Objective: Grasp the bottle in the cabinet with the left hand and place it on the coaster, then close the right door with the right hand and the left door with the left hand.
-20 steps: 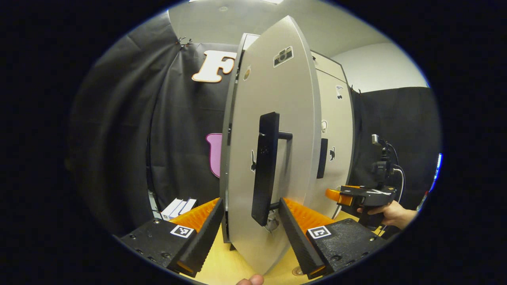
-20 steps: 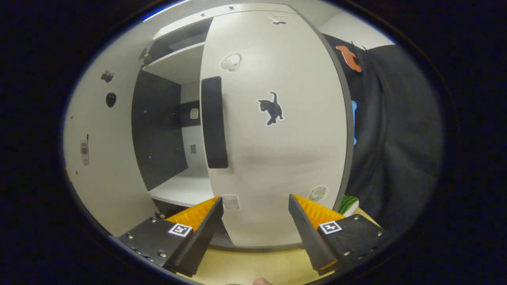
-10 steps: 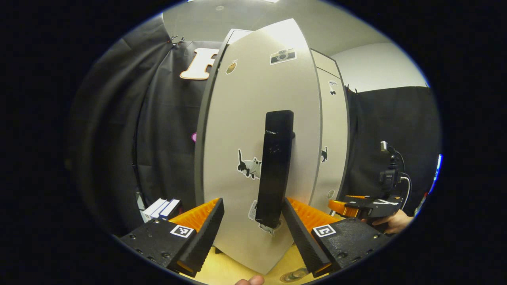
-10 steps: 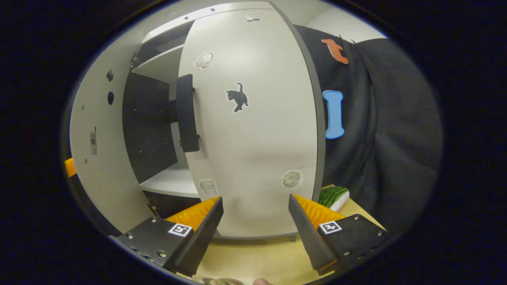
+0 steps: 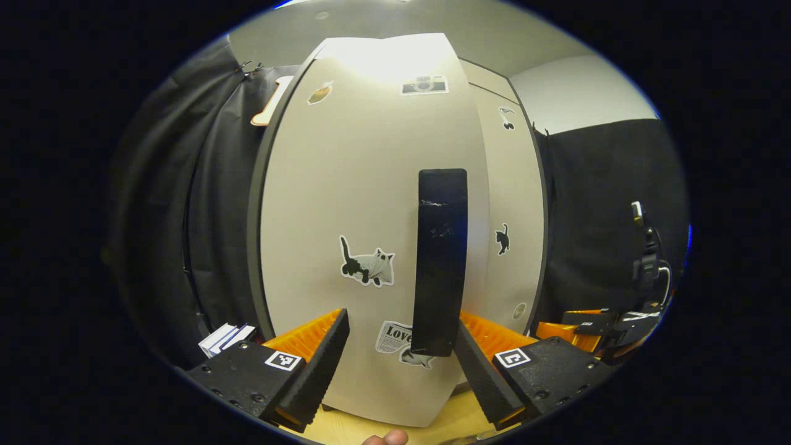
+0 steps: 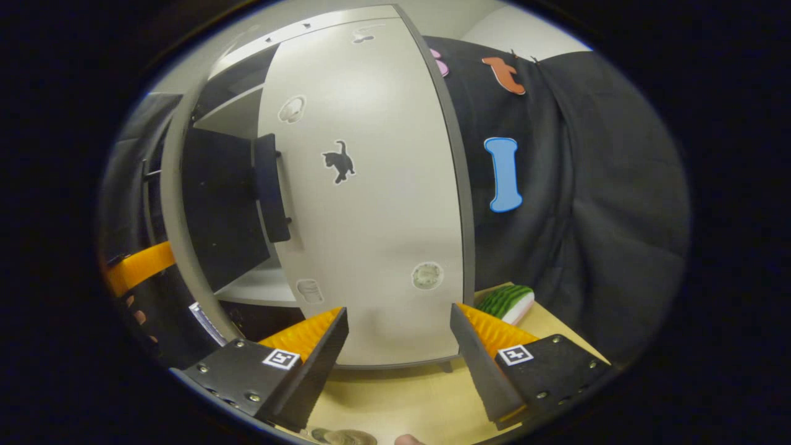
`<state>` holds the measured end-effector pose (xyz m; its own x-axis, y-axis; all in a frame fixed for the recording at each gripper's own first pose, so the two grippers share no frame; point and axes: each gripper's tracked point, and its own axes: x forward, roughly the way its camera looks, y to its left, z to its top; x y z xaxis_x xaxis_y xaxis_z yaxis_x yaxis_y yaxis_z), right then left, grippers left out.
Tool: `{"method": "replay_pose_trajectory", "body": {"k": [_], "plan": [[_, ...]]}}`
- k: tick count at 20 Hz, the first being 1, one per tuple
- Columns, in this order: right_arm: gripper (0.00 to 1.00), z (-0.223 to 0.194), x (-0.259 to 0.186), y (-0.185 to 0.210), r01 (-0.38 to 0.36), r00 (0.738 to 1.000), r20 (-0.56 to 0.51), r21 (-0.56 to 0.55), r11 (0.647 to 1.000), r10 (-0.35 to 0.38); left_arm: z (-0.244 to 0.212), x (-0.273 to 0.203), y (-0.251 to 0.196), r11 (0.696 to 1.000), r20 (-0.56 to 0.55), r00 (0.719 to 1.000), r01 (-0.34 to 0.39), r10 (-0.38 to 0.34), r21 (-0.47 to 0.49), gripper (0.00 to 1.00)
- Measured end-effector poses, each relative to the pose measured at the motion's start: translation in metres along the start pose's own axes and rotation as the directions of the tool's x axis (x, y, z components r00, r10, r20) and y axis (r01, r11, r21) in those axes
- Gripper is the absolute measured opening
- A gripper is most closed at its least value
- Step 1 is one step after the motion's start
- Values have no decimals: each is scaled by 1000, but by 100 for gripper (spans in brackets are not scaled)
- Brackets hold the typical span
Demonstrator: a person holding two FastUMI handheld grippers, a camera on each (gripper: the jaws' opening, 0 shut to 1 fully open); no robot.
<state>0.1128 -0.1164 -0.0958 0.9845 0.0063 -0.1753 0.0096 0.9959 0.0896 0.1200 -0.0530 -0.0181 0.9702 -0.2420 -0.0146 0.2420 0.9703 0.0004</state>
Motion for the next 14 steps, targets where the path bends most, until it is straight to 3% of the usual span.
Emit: {"method": "replay_pose_trajectory", "body": {"k": [8,14], "plan": [[100,-22,-18,-11,16,999,-29,-60,998,-18,-15,41,-8,999,-5,1000,-9,9,-42,98],[100,-31,-34,-12,16,999,-29,-122,992,-20,-15,52,-8,995,2,995,-101,101,-1,98]]}}
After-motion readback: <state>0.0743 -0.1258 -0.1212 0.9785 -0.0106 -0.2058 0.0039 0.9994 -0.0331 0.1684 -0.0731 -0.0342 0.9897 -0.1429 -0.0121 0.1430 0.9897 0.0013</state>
